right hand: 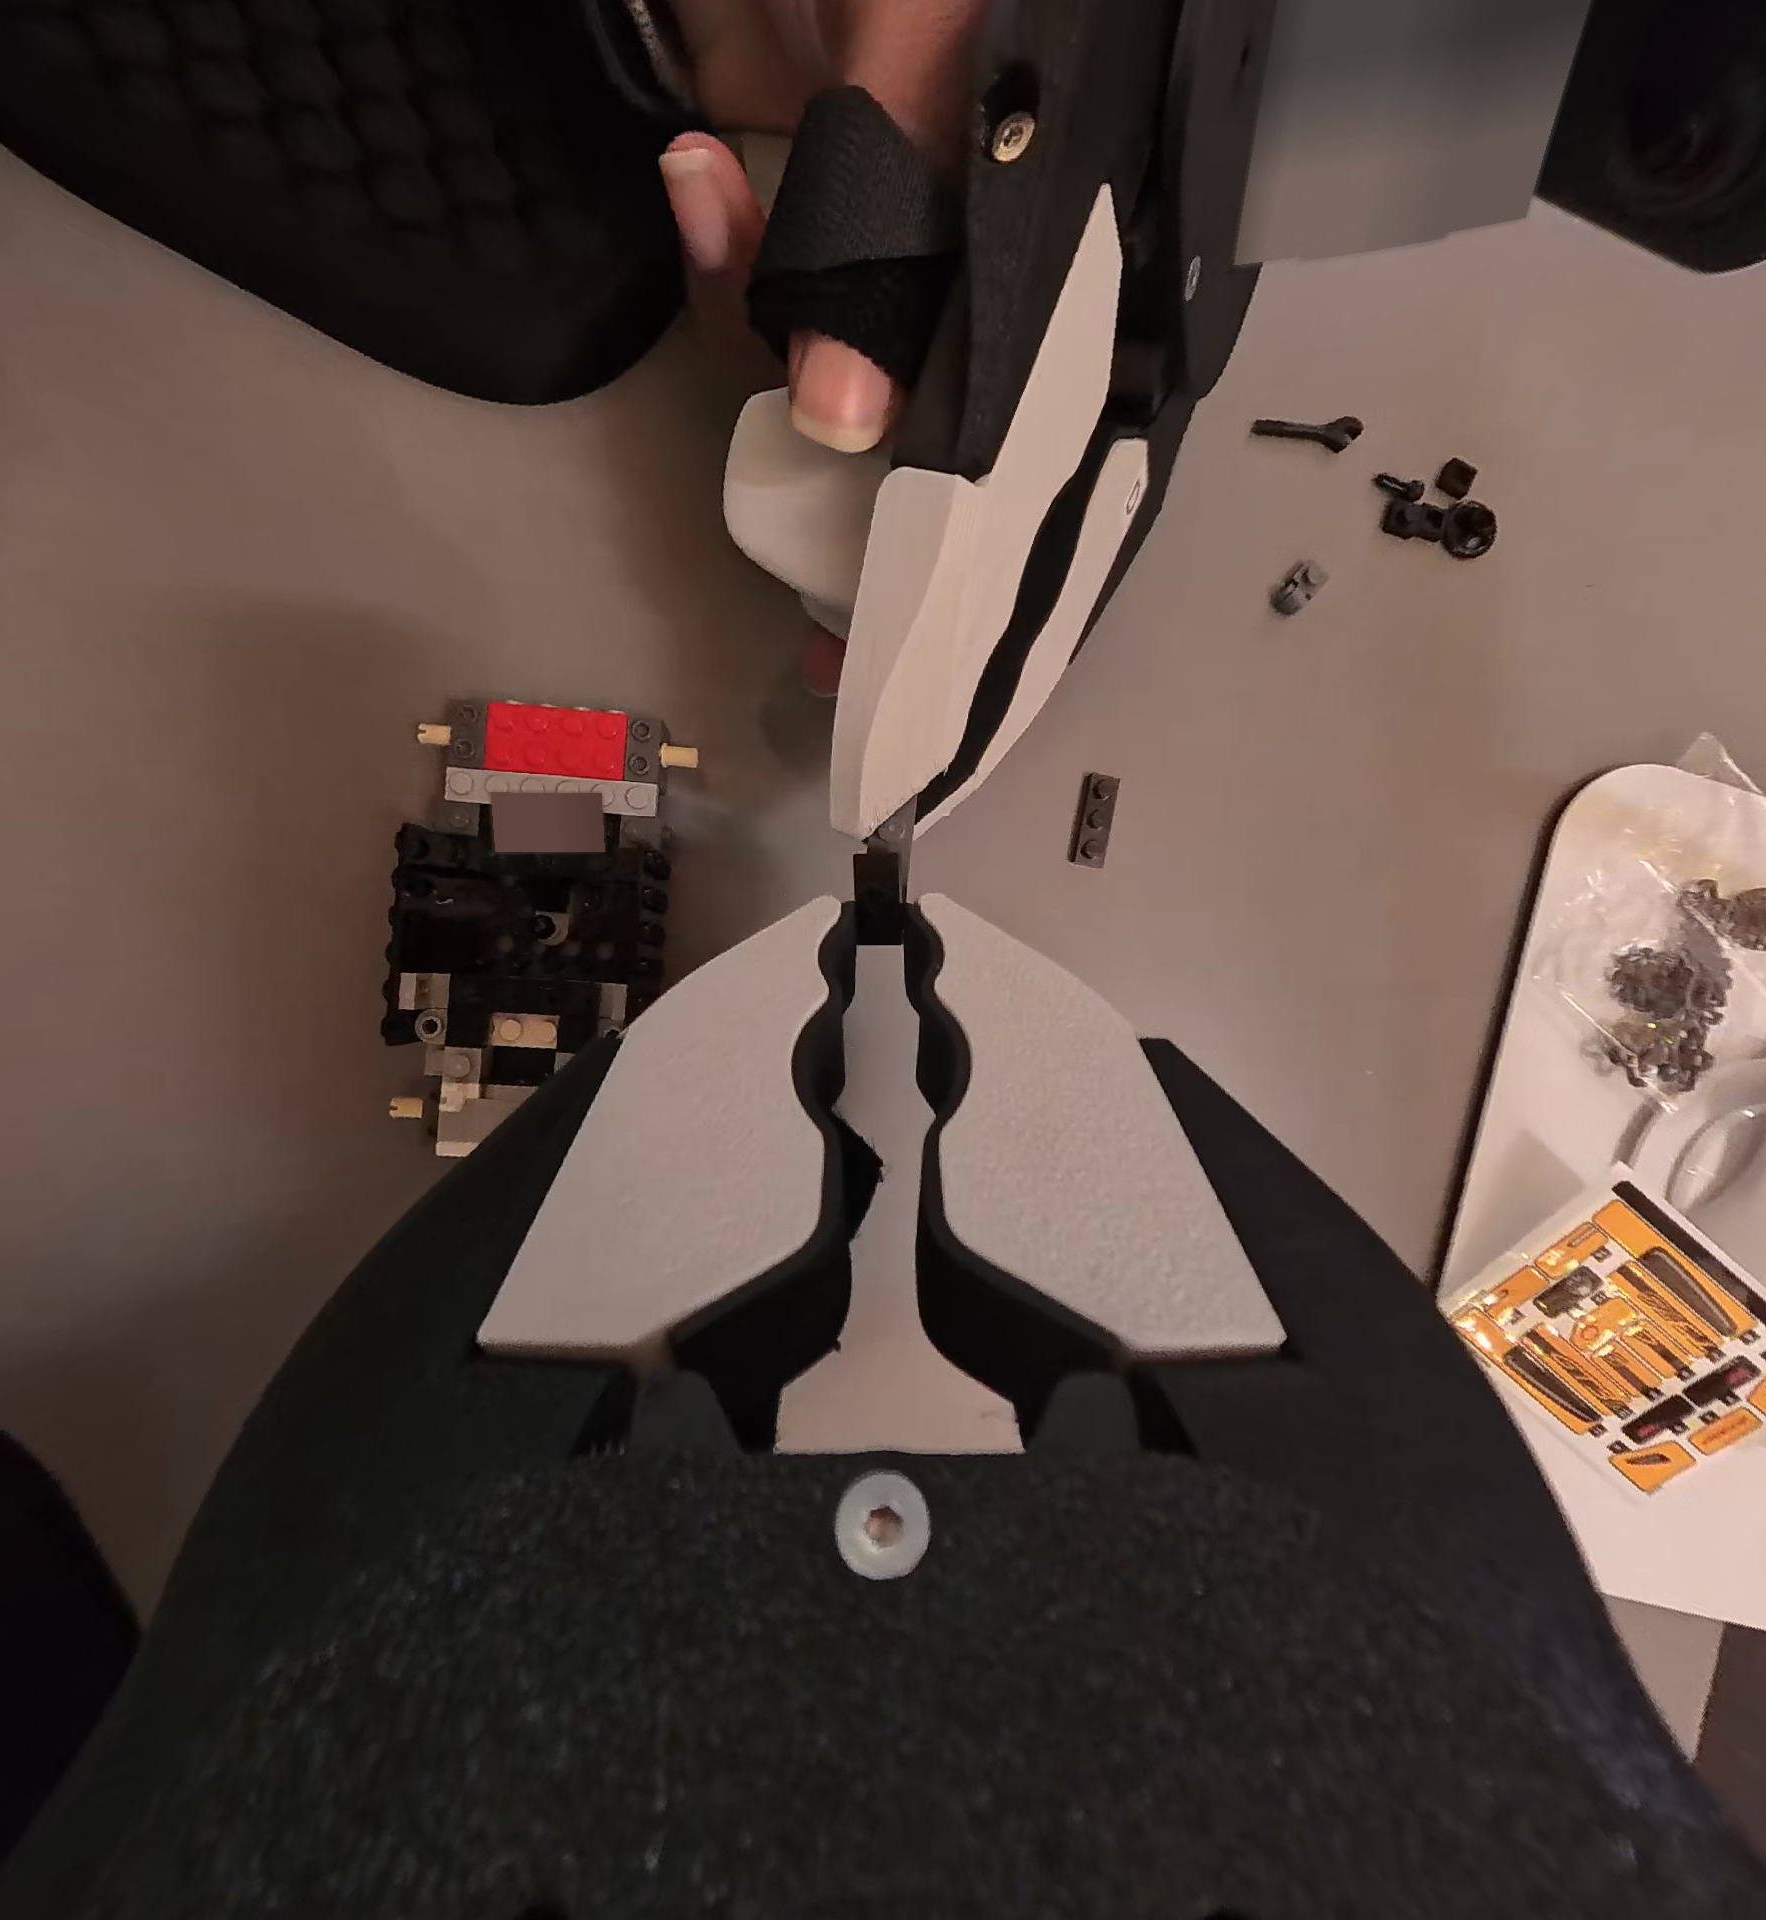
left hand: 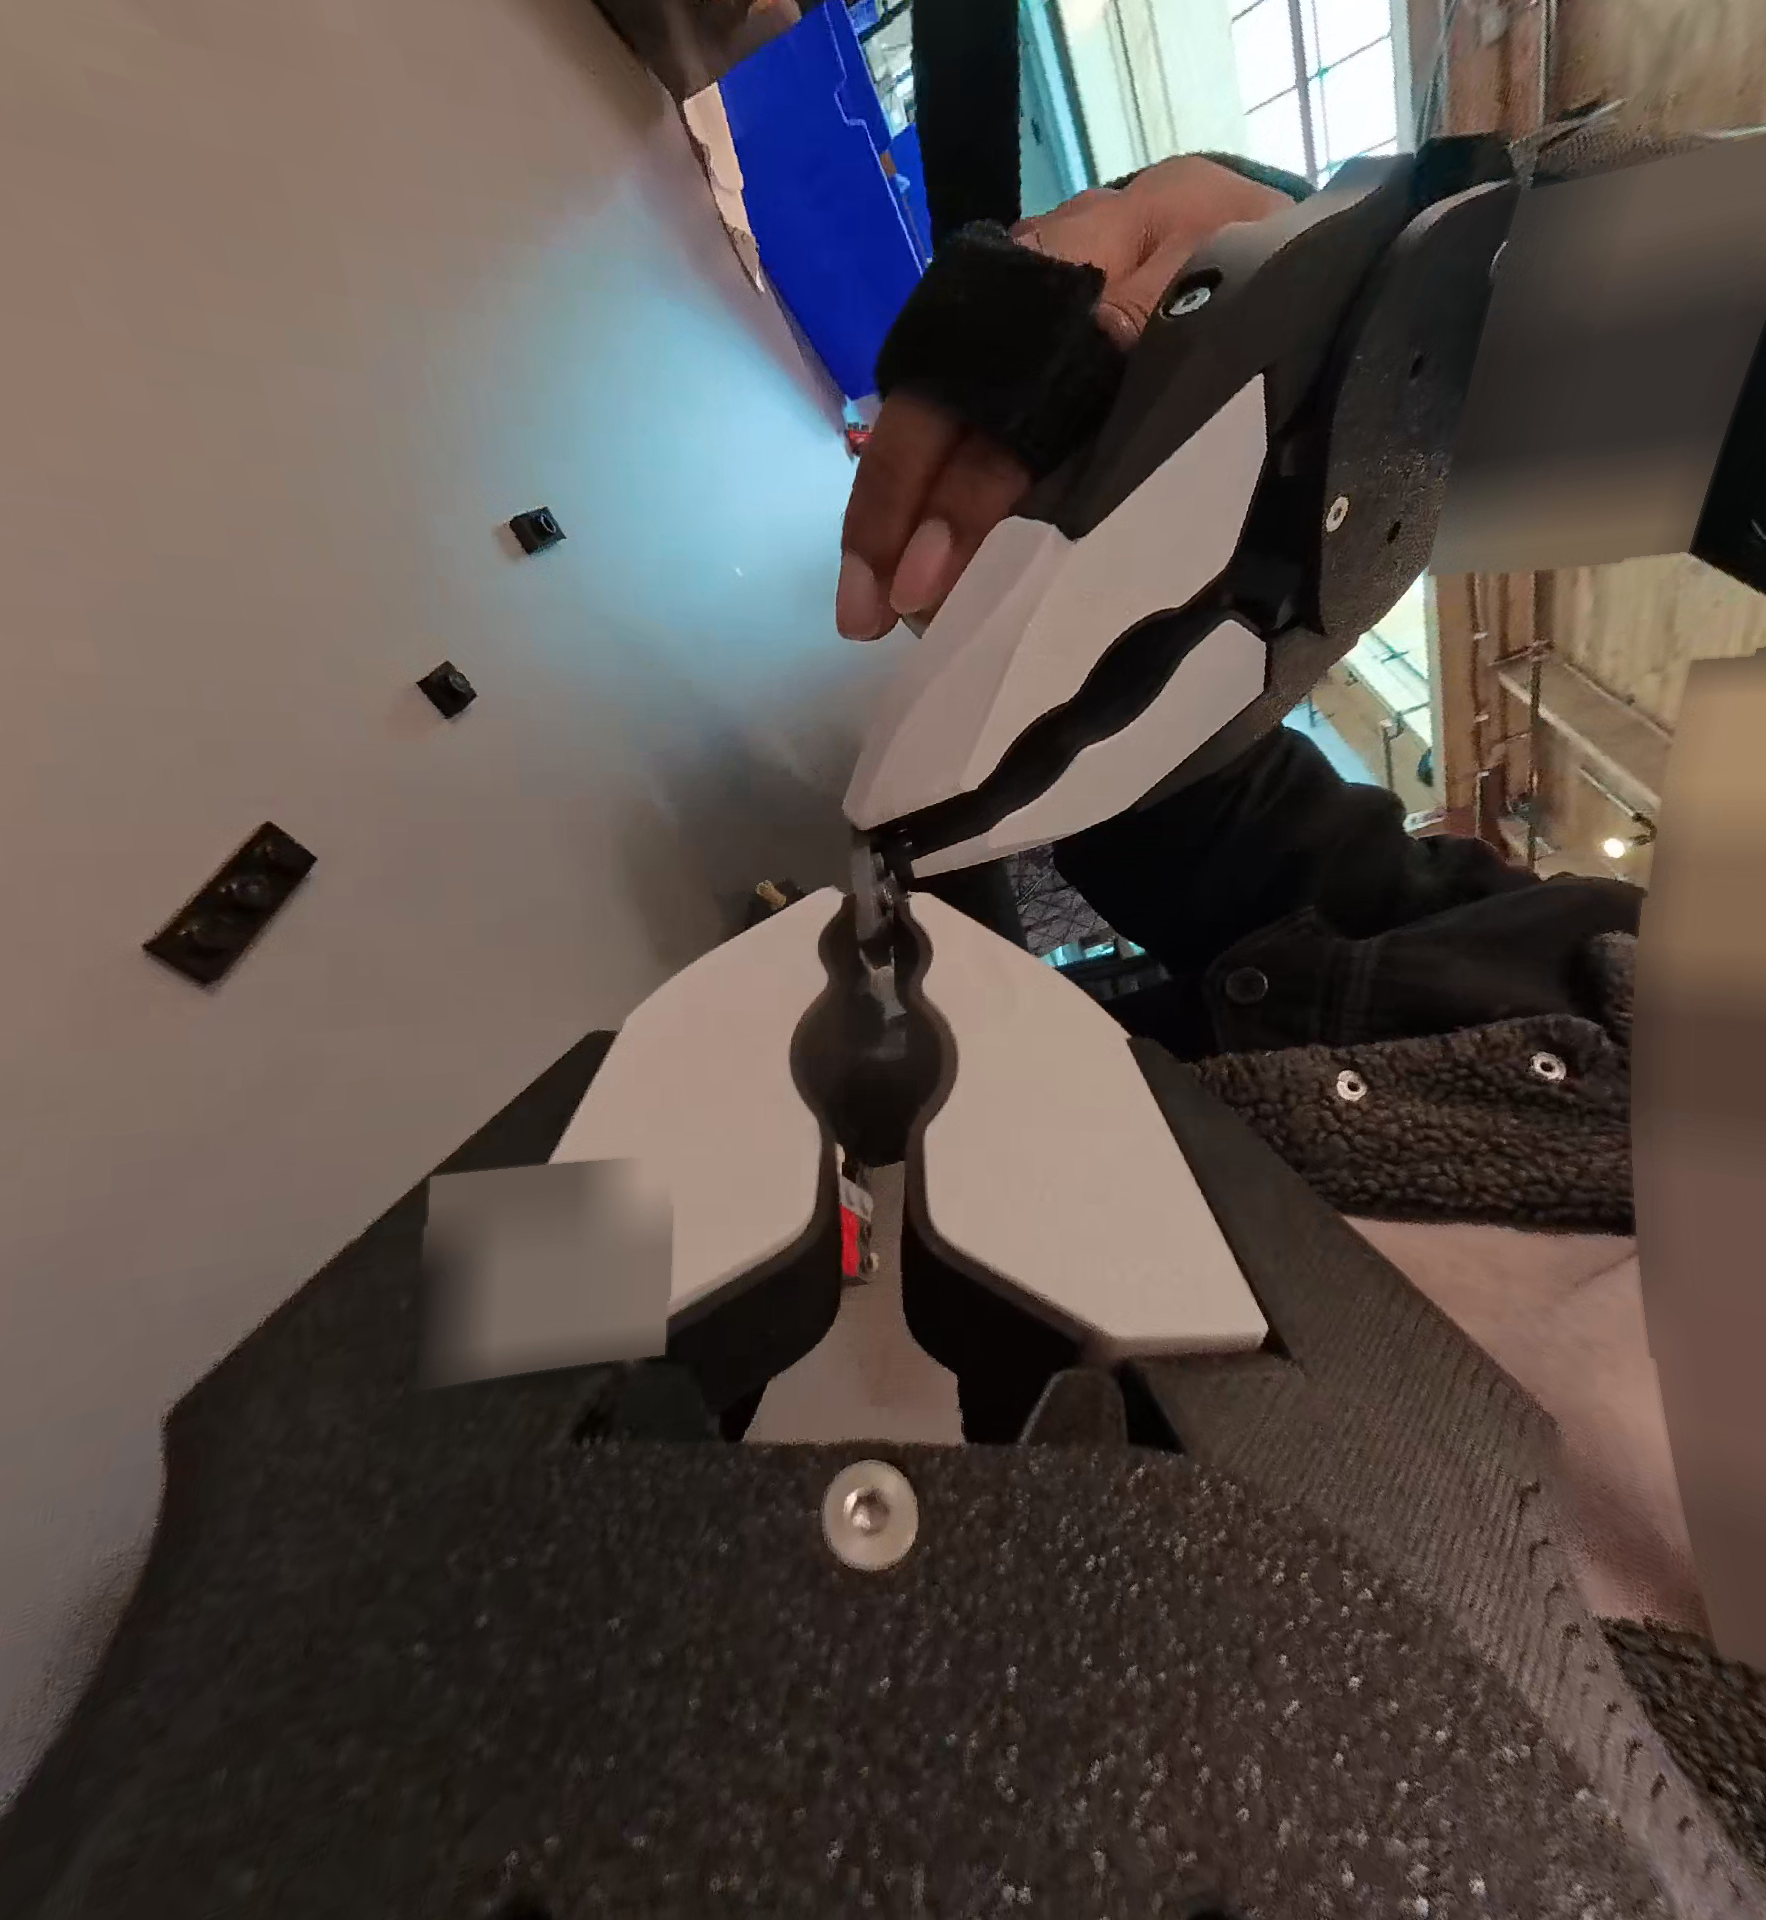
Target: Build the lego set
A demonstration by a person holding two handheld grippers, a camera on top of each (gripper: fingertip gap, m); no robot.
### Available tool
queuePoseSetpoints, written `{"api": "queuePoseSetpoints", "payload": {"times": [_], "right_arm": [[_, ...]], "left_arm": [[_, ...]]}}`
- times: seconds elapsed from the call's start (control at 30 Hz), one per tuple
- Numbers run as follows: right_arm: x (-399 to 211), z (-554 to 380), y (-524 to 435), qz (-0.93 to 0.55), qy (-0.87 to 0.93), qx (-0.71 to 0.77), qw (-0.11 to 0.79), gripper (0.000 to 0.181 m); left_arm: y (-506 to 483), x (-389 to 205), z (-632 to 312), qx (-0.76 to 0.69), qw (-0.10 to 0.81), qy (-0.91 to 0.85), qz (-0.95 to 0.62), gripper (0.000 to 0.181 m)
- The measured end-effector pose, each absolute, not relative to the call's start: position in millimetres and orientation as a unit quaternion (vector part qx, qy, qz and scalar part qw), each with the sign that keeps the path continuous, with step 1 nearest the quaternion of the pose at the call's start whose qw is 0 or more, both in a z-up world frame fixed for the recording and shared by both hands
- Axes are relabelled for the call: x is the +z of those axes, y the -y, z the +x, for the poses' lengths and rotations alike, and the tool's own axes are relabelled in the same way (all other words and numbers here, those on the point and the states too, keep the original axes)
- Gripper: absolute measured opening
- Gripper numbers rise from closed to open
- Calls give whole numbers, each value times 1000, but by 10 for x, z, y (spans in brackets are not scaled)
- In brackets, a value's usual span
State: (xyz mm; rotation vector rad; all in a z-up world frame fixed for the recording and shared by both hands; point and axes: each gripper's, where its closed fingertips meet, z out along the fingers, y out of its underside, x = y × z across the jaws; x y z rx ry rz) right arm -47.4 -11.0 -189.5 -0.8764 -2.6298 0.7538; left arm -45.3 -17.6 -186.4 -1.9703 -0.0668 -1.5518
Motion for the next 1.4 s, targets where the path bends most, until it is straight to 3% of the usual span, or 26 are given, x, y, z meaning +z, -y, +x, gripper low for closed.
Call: {"api": "queuePoseSetpoints", "payload": {"times": [0.03,0.43,0.53,0.7,0.87,1.1,1.4], "right_arm": [[-1893,-477,105,-303,908,258,132,8],[-1893,-514,74,-316,908,250,114,11],[-1858,-492,71,-327,901,265,105,19],[-1683,-308,69,-409,809,419,38,32],[-1569,-338,88,-571,531,623,-66,36],[-1674,-403,84,-611,428,662,-72,28],[-1644,-438,193,-593,426,677,-90,14]], "left_arm": [[171,-1864,-459,-589,311,29,-745,6],[147,-1853,-500,-598,314,47,-736,6],[140,-1851,-515,-598,316,52,-735,6],[149,-1814,-502,-600,320,51,-732,6],[164,-1764,-417,-608,317,42,-727,5],[176,-1718,-398,-607,324,35,-725,5],[201,-1675,-368,-597,334,14,-729,6]]}}
